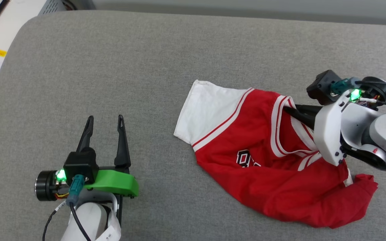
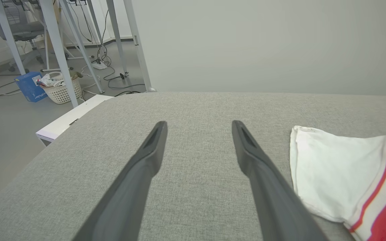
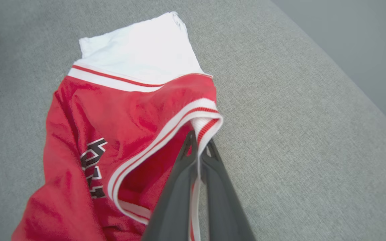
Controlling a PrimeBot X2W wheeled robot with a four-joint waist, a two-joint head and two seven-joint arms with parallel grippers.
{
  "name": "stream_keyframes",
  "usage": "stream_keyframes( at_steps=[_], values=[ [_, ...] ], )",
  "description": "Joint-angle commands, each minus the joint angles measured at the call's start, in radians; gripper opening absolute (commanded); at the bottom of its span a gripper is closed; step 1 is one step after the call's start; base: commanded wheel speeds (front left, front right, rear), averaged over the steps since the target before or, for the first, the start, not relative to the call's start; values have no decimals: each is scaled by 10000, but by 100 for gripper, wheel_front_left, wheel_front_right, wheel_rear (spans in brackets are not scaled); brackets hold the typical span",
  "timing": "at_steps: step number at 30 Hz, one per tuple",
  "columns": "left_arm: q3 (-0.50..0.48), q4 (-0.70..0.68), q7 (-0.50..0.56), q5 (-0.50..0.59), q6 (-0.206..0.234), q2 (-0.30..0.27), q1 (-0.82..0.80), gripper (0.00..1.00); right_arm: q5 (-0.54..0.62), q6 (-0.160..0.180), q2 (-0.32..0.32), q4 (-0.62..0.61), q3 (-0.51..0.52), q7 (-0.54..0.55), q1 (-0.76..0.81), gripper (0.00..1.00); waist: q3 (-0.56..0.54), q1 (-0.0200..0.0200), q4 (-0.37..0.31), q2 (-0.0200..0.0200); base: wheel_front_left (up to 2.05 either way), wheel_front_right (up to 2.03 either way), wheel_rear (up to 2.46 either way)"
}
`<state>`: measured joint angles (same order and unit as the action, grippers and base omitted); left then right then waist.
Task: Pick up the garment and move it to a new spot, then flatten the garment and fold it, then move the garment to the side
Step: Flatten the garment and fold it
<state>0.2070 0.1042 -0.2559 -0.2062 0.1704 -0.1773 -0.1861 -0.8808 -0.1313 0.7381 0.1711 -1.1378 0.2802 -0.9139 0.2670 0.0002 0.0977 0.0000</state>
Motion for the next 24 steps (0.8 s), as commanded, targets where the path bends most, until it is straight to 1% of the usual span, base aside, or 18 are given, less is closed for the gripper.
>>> stream_keyframes(
  at_steps=[1, 6, 9, 14, 19, 21, 24],
  values=[
    [-85, 25, -59, 137, -73, 67, 226, 100, 149, 6, 280, -277, 105, -250, -174, 0, -631, -2, -412, 0, 0, 0, 0],
    [-265, -46, -59, 217, -123, 111, 619, 100, 509, 6, 1102, -1395, 797, -713, -21, 0, -898, -2, -603, 0, 0, 0, 0],
    [-365, -108, -59, 263, -149, 149, 834, 100, 695, 6, 1484, -2040, 1417, -664, 174, 0, -928, -2, -703, 0, 0, 0, 0],
    [-413, -169, -59, 365, -212, 275, 908, 100, 1052, 6, 1849, -2591, 2372, -189, 317, 0, -835, -2, -680, 0, 0, 0, 0],
    [-340, -150, -59, 474, -369, 451, 708, 100, 1402, 6, 1817, -2598, 3012, 332, -196, 0, -604, -2, -399, 0, 0, 0, 0],
    [-303, -117, -59, 497, -433, 542, 583, 100, 1501, 6, 1664, -2548, 3033, 513, -558, 0, -496, -2, -214, 0, 0, 0, 0],
    [-258, -87, -59, 522, -524, 675, 380, 100, 1637, 6, 1384, -2502, 2781, 772, -1171, 0, -285, -2, 104, 0, 0, 0, 0]
  ],
)
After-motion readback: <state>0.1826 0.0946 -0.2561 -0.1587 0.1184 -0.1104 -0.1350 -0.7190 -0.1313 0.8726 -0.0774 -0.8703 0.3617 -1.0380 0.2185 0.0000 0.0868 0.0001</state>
